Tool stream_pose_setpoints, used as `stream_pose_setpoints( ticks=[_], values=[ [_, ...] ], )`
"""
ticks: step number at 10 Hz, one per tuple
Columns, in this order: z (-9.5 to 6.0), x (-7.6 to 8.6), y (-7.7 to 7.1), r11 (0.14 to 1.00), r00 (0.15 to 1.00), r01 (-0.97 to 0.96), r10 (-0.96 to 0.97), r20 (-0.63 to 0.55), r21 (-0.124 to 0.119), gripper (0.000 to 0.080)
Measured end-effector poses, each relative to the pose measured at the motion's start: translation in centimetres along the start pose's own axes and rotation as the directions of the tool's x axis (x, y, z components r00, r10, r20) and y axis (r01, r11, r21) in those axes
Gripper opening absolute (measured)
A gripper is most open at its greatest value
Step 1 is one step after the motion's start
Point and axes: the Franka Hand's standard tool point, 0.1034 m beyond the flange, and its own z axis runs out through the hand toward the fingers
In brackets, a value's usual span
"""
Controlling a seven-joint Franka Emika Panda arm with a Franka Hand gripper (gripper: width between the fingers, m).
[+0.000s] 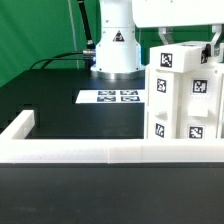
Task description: Assemble cabinet
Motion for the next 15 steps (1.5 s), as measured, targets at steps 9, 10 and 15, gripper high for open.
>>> stream_pose_setpoints(
  ticks=[9,10,15],
  values=[
    [-0.1,-1.0,-1.1,0.630,0.630,-0.776,0.775,0.044,0.020,0.0563],
    [-0.1,-1.1,-1.2,0.578,0.578,-0.816,0.815,0.047,0.021,0.0563],
    [-0.2,-1.0,-1.7,0.377,0.375,-0.926,0.920,0.113,0.002,0.0563]
  ],
)
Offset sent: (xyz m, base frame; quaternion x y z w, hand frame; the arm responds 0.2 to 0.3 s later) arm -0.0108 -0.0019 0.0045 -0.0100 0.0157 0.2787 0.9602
